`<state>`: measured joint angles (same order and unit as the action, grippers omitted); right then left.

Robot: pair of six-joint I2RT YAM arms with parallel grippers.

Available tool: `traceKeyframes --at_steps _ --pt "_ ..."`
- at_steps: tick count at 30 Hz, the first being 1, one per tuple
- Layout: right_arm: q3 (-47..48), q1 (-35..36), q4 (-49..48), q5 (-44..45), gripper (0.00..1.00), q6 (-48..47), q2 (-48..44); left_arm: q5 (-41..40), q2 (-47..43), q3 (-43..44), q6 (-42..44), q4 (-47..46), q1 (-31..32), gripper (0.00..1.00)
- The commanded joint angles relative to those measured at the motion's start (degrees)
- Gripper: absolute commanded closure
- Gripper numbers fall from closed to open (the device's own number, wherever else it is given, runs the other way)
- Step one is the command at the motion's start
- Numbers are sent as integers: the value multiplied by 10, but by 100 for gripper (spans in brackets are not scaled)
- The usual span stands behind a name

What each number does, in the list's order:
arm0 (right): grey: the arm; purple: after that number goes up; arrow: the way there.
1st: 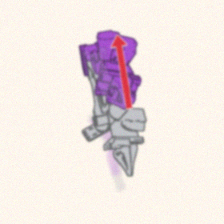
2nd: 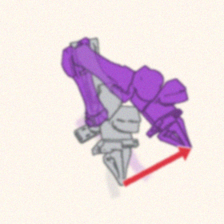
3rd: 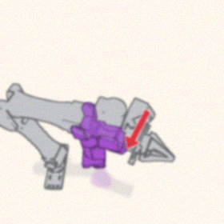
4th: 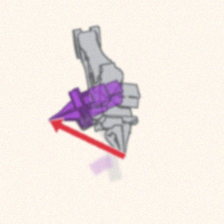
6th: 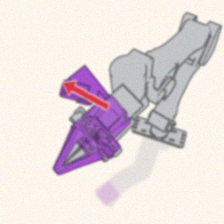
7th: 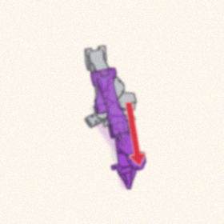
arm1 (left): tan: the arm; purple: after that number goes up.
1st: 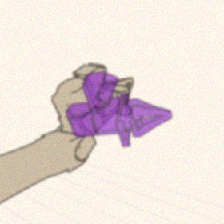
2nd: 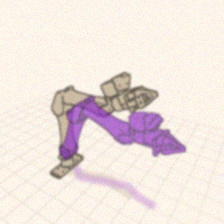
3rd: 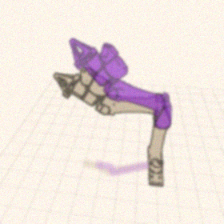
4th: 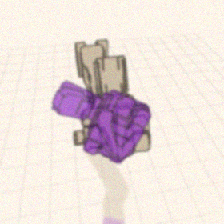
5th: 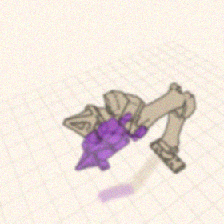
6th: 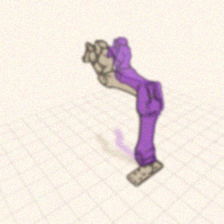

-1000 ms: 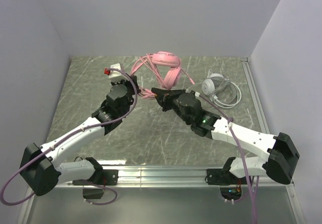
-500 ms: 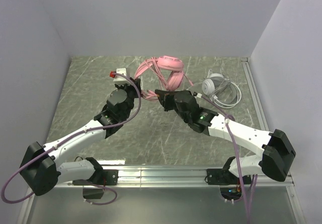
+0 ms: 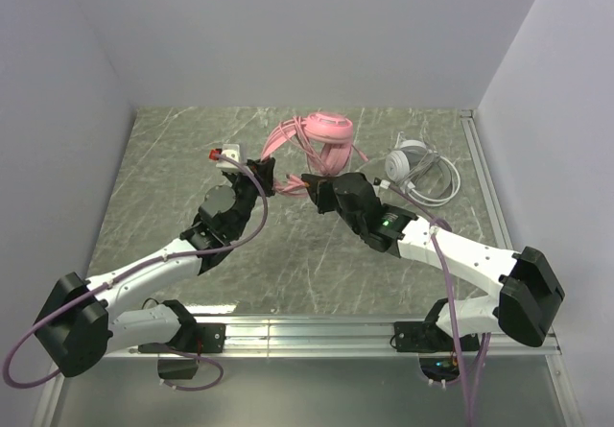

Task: Wrap the headphones
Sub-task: Wrap the headphone cable with the right arm

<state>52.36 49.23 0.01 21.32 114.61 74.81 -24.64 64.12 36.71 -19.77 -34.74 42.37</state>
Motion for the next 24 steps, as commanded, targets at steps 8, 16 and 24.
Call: traceKeyframes --at_steps 8,16,24 --pt "11 -27 -6 79 99 296 -15 133 -21 8 -26 -66 40 100" --pt "25 -27 63 110 59 311 -9 70 11 79 -80 56 42 100" --pt "17 -20 82 116 47 300 -26 34 96 168 -171 192 40 100"
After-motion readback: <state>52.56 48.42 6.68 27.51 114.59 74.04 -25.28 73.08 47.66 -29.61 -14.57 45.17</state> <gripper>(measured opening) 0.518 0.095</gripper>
